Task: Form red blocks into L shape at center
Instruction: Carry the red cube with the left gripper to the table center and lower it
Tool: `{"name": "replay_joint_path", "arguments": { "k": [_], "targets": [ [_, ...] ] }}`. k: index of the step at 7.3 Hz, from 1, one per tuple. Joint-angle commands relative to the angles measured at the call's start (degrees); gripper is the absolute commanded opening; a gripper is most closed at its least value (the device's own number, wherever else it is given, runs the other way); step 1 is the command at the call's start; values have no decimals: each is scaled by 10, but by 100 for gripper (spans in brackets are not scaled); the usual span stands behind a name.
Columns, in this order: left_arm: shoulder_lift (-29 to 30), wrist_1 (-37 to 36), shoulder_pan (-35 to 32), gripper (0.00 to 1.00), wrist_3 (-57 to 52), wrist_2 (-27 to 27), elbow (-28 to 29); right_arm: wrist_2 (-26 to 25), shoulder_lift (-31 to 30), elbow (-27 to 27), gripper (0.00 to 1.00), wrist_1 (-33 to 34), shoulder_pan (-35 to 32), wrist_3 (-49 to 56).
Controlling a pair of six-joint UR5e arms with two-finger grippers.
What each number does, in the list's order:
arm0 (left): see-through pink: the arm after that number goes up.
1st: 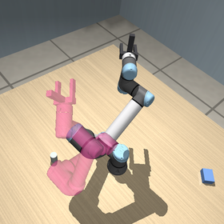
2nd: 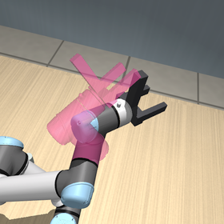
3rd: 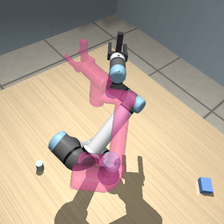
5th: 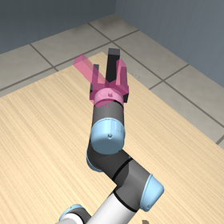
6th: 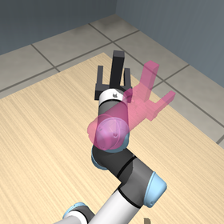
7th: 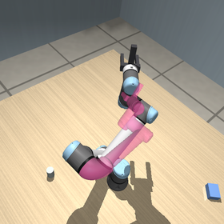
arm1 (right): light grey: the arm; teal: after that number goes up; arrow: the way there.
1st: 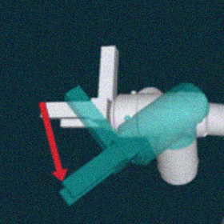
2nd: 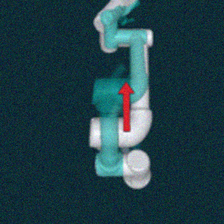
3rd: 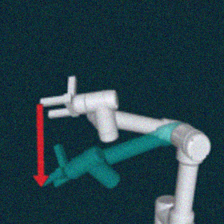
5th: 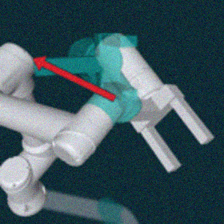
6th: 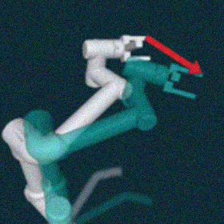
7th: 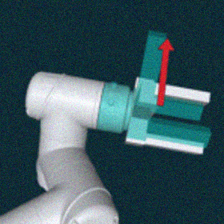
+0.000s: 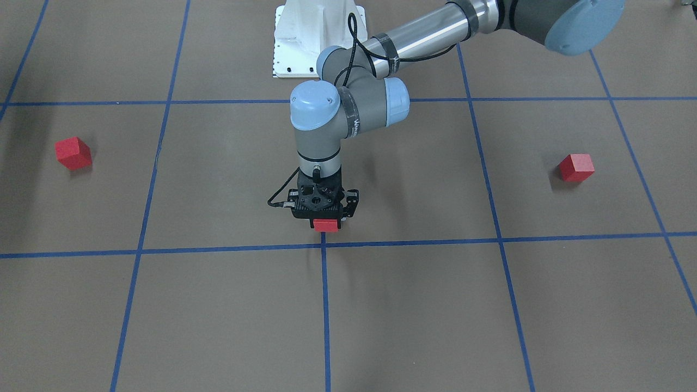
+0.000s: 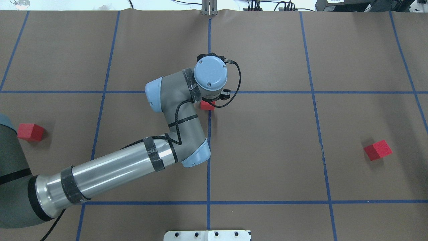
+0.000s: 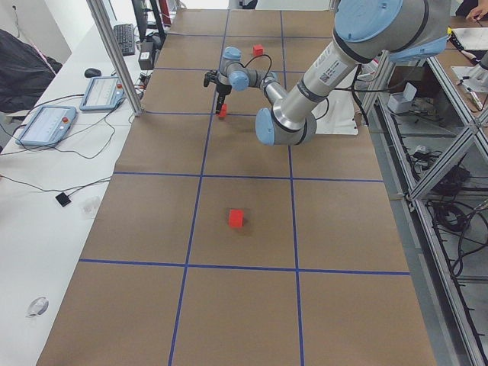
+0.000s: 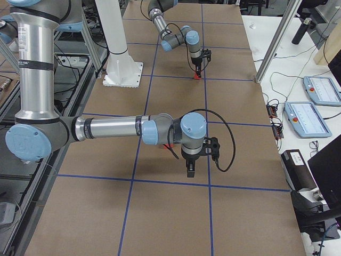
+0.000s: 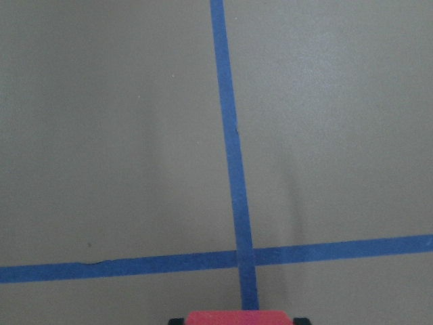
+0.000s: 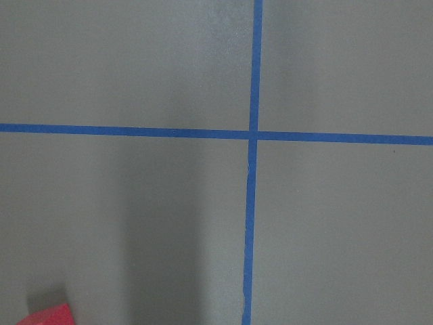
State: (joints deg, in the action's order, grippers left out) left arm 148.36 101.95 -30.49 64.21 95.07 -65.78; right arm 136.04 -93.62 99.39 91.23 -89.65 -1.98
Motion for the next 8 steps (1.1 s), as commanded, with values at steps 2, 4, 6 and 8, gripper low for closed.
{"name": "replay_joint_path", "arguments": {
  "k": [2,4,6,8],
  "targets": [
    [1,8,1,0,3,6,10,-1,2,-1,99,0,0,1],
    [1,13,-2,44,4,22,11,-1,2,-1,99,0,0,1],
    [1,19,-2,100,5,24,11,-2,2,-2,99,0,0,1],
    [1,19,-8,100,5,25,9,-1,1,5,99,-1,0,1]
  ]
}}
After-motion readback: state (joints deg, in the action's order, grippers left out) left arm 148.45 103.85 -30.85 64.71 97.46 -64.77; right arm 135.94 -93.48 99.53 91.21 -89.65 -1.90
